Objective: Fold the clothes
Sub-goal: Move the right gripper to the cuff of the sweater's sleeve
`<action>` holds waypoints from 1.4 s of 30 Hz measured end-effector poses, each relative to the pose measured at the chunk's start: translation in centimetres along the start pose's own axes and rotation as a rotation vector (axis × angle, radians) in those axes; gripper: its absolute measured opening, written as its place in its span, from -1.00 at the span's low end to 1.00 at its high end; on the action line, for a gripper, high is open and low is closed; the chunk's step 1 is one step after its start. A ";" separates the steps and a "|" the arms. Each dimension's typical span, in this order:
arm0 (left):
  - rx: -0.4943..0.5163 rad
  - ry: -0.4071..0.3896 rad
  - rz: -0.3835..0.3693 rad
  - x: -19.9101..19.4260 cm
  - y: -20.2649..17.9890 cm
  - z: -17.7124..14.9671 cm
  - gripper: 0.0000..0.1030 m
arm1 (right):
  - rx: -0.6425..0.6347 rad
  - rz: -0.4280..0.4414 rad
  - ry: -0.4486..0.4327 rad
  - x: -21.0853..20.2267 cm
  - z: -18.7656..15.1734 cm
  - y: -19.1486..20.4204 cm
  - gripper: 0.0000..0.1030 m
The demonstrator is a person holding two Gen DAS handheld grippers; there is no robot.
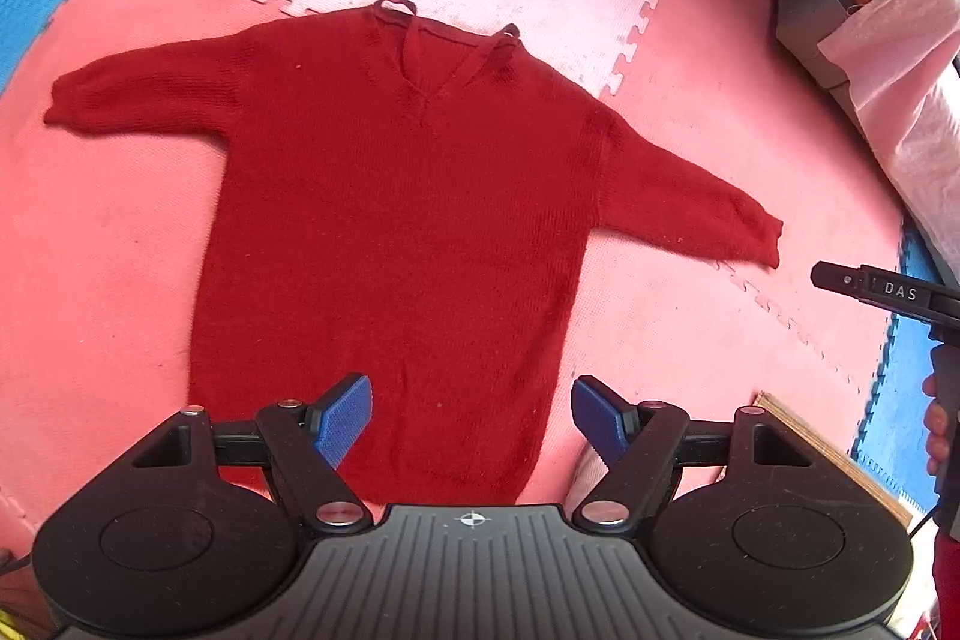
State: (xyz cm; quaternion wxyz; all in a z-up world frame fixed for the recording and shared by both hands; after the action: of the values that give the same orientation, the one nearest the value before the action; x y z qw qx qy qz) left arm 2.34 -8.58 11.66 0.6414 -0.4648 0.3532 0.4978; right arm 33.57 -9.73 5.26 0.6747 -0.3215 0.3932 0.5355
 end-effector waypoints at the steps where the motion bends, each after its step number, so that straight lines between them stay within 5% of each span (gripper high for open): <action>1: 0.014 -0.003 -0.009 1.6 -0.5 -0.4 0.47 | -0.011 0.018 -0.014 1.2 -0.4 -0.4 0.39; 10: 0.161 -0.031 0.041 16.7 0.2 -6.7 0.47 | -0.114 -0.020 -0.110 15.4 -5.8 -5.4 0.39; 19: 0.323 -0.063 -0.035 23.4 0.8 -9.9 0.47 | 0.026 -0.027 -0.261 23.6 -6.8 -10.3 0.39; 23: 0.353 -0.063 0.006 24.4 0.2 -8.1 0.47 | 0.134 -0.071 -0.282 23.5 -7.1 -14.4 0.40; 28: 0.191 -0.069 -0.133 24.4 -0.8 -7.2 0.47 | 0.214 -0.140 -0.245 23.8 -8.0 -20.2 0.42; 32: 0.240 -0.054 -0.034 25.6 -0.3 -7.6 0.47 | 0.243 -0.183 -0.245 25.7 -8.2 -24.4 0.47; 38: 0.161 -0.027 -0.039 26.4 0.3 -7.5 0.47 | 0.631 -0.209 -0.227 28.8 -9.4 -31.4 0.47; 42: 0.158 -0.013 -0.019 27.2 0.0 -7.5 0.47 | 0.660 -0.230 -0.243 30.5 -8.7 -33.6 0.48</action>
State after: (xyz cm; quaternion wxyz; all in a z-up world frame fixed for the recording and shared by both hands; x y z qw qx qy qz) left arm 9.29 -7.21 -15.62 0.6831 -0.4128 0.3828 0.4653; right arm 68.28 -10.24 -25.23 0.8397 -0.0627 0.4229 0.3349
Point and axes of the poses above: each gripper's, at about its wrist camera, not at the fingertips, and x roughly the way its jaws point, y to its left, z to its top, the point moved 8 cm from there along x, roughly the way its jaws point, and after that the axes turned 14 degrees about -y, right-handed, at the moved point
